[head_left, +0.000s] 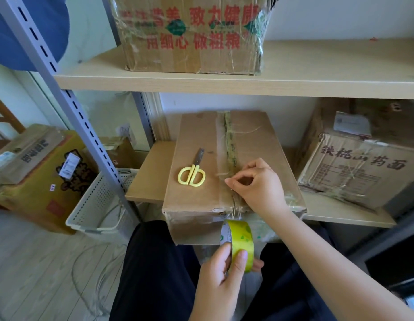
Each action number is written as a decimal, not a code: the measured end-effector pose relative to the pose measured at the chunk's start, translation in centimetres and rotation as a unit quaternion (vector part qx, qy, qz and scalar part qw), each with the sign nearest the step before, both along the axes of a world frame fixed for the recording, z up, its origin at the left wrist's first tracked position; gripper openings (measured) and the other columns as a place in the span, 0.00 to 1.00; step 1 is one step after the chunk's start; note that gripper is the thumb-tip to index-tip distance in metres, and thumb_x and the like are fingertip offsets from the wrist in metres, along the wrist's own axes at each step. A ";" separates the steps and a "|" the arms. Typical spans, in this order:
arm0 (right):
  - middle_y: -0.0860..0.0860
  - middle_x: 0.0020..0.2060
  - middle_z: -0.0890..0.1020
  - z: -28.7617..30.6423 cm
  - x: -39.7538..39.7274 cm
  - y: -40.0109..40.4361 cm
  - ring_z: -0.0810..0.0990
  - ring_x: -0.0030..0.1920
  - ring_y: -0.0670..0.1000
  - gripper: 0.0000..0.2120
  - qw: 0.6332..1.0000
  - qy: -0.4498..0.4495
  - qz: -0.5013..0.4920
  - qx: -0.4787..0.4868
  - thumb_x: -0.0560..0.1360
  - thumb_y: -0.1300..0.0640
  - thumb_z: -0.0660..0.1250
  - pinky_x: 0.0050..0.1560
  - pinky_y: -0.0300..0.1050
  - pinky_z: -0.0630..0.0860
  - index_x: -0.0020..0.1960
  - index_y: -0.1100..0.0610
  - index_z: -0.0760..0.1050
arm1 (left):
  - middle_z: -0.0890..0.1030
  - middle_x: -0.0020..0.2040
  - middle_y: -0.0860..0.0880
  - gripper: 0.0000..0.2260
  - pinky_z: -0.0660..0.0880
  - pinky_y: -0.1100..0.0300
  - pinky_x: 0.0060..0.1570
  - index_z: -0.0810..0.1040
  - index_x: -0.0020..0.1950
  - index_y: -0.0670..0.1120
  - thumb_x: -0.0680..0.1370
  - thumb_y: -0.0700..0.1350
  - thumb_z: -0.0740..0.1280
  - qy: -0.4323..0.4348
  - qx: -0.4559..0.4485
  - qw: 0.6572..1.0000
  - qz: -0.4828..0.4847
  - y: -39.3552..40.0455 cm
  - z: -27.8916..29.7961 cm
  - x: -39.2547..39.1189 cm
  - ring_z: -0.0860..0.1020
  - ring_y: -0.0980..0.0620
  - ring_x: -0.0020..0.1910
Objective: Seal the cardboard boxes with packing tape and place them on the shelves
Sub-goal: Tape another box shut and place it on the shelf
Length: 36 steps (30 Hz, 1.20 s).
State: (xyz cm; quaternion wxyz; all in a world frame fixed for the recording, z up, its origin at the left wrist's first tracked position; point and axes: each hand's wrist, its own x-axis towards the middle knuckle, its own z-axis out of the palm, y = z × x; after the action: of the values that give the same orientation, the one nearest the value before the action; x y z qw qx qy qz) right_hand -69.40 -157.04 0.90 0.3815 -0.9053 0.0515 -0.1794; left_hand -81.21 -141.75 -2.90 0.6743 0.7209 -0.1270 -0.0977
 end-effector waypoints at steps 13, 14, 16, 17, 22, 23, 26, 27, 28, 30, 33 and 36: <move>0.46 0.56 0.71 0.4 0.9 0.4 0.75 0.36 0.46 0.22 0.991 0.035 -0.090 -0.090 0.70 0.39 0.74 0.29 0.37 0.66 0.57 0.50 0.73 | 0.87 0.45 0.53 0.11 0.76 0.62 0.53 0.80 0.53 0.44 0.82 0.49 0.61 -0.006 0.017 1.000 -0.004 0.5 -1.1 0.3 0.84 0.54 0.49; 0.46 0.57 0.71 0.4 1.0 0.6 0.76 0.36 0.47 0.25 0.989 0.032 -0.091 -0.112 0.70 0.36 0.72 0.28 0.38 0.66 0.59 0.49 0.72 | 0.87 0.45 0.53 0.11 0.76 0.62 0.53 0.80 0.52 0.44 0.83 0.49 0.61 -0.006 0.016 1.000 -0.002 0.5 -1.1 0.4 0.84 0.54 0.49; 0.46 0.57 0.69 0.4 1.2 0.8 0.76 0.37 0.48 0.29 0.983 0.040 -0.086 -0.159 0.70 0.31 0.68 0.28 0.38 0.63 0.63 0.48 0.70 | 0.87 0.45 0.53 0.12 0.77 0.61 0.54 0.80 0.52 0.44 0.83 0.49 0.61 -0.007 0.016 1.000 0.000 0.4 -1.2 0.6 0.84 0.54 0.49; 0.45 0.57 0.69 0.3 1.4 0.9 0.75 0.37 0.48 0.30 0.980 0.049 -0.085 -0.176 0.70 0.31 0.68 0.27 0.37 0.62 0.64 0.48 0.70 | 0.87 0.45 0.53 0.12 0.77 0.60 0.54 0.80 0.52 0.43 0.83 0.50 0.61 -0.010 0.018 1.000 0.001 0.3 -1.3 0.7 0.84 0.54 0.49; 0.44 0.61 0.71 0.5 1.7 0.1 0.77 0.50 0.49 0.27 0.987 -0.021 0.003 -0.161 0.74 0.34 0.66 0.40 0.43 0.75 0.67 0.47 0.73 | 0.87 0.46 0.51 0.12 0.77 0.60 0.54 0.79 0.53 0.42 0.82 0.49 0.61 -0.002 0.009 1.000 -0.008 0.3 -1.7 1.0 0.85 0.52 0.48; 0.44 0.64 0.72 0.4 1.1 -0.4 0.76 0.55 0.49 0.27 0.978 -0.067 0.062 -0.189 0.75 0.34 0.63 0.49 0.47 0.76 0.69 0.47 0.73 | 0.87 0.46 0.50 0.12 0.77 0.60 0.54 0.80 0.54 0.41 0.82 0.48 0.61 0.002 0.005 1.000 -0.014 0.4 -1.7 1.1 0.85 0.52 0.48; 0.43 0.75 0.66 -0.8 -0.8 -2.4 0.66 0.73 0.49 0.35 0.911 -0.081 0.238 -0.326 0.76 0.29 0.53 0.73 0.52 0.63 0.77 0.47 0.64 | 0.86 0.47 0.47 0.12 0.77 0.60 0.55 0.80 0.55 0.40 0.82 0.46 0.61 0.016 -0.013 0.999 -0.036 0.8 -1.7 1.5 0.84 0.50 0.49; 0.43 0.77 0.63 -1.2 -1.0 -2.8 0.61 0.77 0.49 0.36 0.891 -0.062 0.264 -0.363 0.76 0.29 0.51 0.76 0.51 0.58 0.78 0.47 0.61 | 0.86 0.47 0.47 0.12 0.76 0.60 0.55 0.81 0.55 0.40 0.82 0.46 0.61 0.022 -0.018 0.999 -0.043 0.9 -1.7 1.7 0.84 0.49 0.49; 0.44 0.77 0.62 -1.7 -0.9 -3.1 0.59 0.78 0.49 0.36 0.878 -0.059 0.270 -0.390 0.76 0.31 0.50 0.77 0.50 0.58 0.79 0.48 0.60 | 0.86 0.48 0.47 0.13 0.76 0.61 0.55 0.81 0.54 0.40 0.82 0.47 0.60 0.025 -0.022 0.998 -0.047 0.9 -1.7 1.8 0.84 0.49 0.50; 0.46 0.75 0.67 -2.6 -0.4 -3.1 0.65 0.75 0.51 0.33 0.869 -0.095 0.248 -0.417 0.78 0.35 0.50 0.72 0.52 0.68 0.77 0.51 0.63 | 0.86 0.47 0.47 0.15 0.76 0.62 0.55 0.81 0.54 0.40 0.83 0.47 0.57 0.029 -0.024 0.998 -0.056 0.6 -1.6 1.9 0.84 0.49 0.50; 0.48 0.73 0.70 -3.2 0.3 -3.3 0.69 0.72 0.52 0.31 0.866 -0.125 0.229 -0.427 0.80 0.37 0.47 0.63 0.51 0.77 0.76 0.52 0.66 | 0.86 0.47 0.48 0.17 0.76 0.62 0.55 0.81 0.54 0.41 0.85 0.45 0.54 0.010 -0.018 0.998 -0.064 -0.3 -1.4 2.4 0.84 0.50 0.50; 0.49 0.71 0.73 -2.6 1.0 -3.6 0.73 0.70 0.51 0.29 0.857 -0.130 0.221 -0.447 0.80 0.39 0.49 0.59 0.48 0.80 0.74 0.52 0.69 | 0.85 0.43 0.48 0.15 0.77 0.60 0.52 0.80 0.51 0.43 0.85 0.46 0.56 -0.023 0.020 0.999 -0.044 -0.5 -3.8 3.0 0.84 0.50 0.45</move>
State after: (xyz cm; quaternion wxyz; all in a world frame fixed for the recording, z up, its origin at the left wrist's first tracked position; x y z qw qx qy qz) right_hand -68.38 -160.68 -1.73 -0.0312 -0.9344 -0.2860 -0.2099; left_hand -78.22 -142.30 -6.66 0.6516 0.7300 -0.1719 -0.1134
